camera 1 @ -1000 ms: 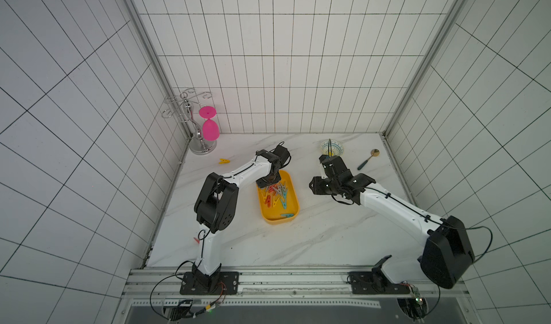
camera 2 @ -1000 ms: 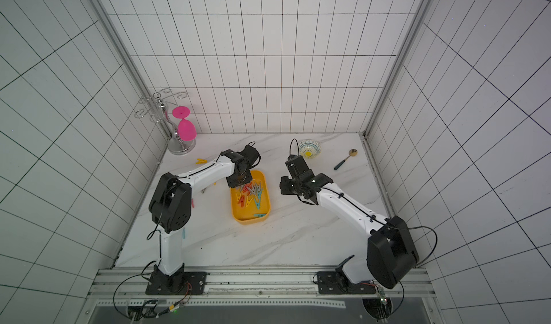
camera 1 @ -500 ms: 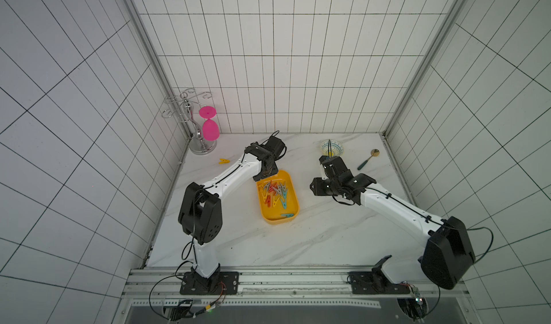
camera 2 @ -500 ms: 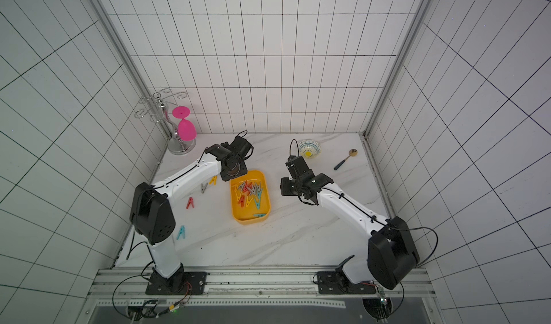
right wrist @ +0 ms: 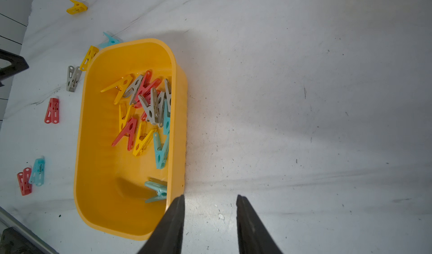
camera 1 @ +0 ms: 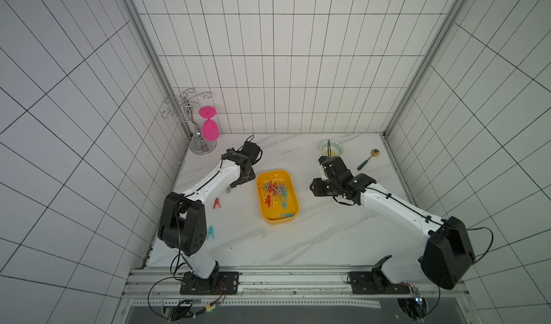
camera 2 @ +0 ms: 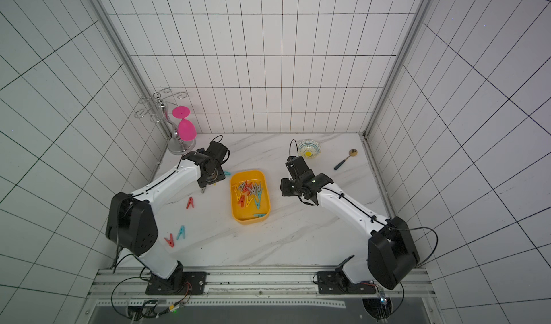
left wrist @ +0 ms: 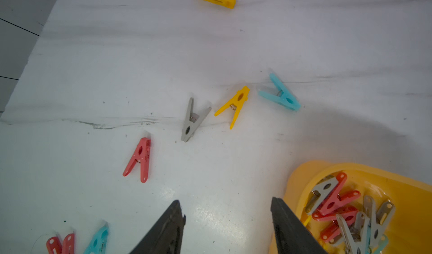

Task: Put the clothespins into the storage box
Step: Pick up the clothespin from the center of the board.

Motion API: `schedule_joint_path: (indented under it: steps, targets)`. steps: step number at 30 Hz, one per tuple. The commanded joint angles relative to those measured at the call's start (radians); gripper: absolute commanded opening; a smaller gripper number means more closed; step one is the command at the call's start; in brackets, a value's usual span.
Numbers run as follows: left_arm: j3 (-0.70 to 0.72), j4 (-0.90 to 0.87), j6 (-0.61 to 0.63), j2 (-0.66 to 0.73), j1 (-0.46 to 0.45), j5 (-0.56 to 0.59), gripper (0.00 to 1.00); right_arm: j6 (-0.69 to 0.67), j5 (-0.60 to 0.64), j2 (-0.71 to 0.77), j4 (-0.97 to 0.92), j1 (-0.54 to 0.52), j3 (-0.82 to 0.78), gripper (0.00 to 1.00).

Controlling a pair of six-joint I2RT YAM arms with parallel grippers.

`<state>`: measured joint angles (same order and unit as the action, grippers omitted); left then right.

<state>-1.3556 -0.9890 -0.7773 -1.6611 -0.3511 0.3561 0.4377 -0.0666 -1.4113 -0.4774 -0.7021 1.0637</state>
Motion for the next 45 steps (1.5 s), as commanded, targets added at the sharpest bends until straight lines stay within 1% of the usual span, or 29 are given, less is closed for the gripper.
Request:
schedule_joint_path:
  steps: [1,3,8,10,13,17,21,24,27,34,45]
  targets:
    - [-0.009,0.073,0.085,0.006,0.033,-0.024,0.61,-0.011,-0.001,-0.002,-0.02,-0.012,-0.004,0.4]
    - [-0.035,0.06,0.086,-0.036,0.044,-0.036,0.6,-0.016,-0.001,-0.014,-0.021,-0.016,0.002,0.41]
    - [-0.077,0.091,0.019,-0.129,0.051,-0.107,0.61,-0.029,0.008,-0.033,-0.024,-0.018,0.014,0.41]
    - [-0.095,0.113,-0.03,-0.163,0.051,-0.149,0.63,-0.035,0.016,-0.034,-0.029,-0.019,0.013,0.42]
    - [-0.096,0.151,-0.136,-0.197,0.052,-0.19,0.65,-0.046,0.024,-0.047,-0.03,-0.018,0.013,0.42]
    - [-0.126,0.167,-0.236,-0.248,0.052,-0.184,0.66,-0.054,0.009,-0.067,-0.033,-0.018,0.021,0.42]
    - [-0.173,0.173,-0.279,-0.298,0.048,-0.174,0.67,-0.066,0.021,-0.082,-0.033,-0.017,0.019,0.42]
    - [-0.23,0.139,-0.314,-0.354,0.048,-0.156,0.67,-0.071,0.029,-0.093,-0.032,-0.017,0.018,0.42]
    - [-0.265,0.121,-0.325,-0.403,0.049,-0.154,0.67,-0.073,0.019,-0.1,-0.028,-0.018,0.018,0.42]
    - [-0.293,0.142,-0.327,-0.46,0.052,-0.172,0.67,-0.089,0.034,-0.088,-0.028,-0.013,0.021,0.43]
    - [-0.351,0.143,-0.298,-0.548,0.079,-0.195,0.65,-0.1,0.023,-0.102,-0.032,-0.003,0.04,0.44]
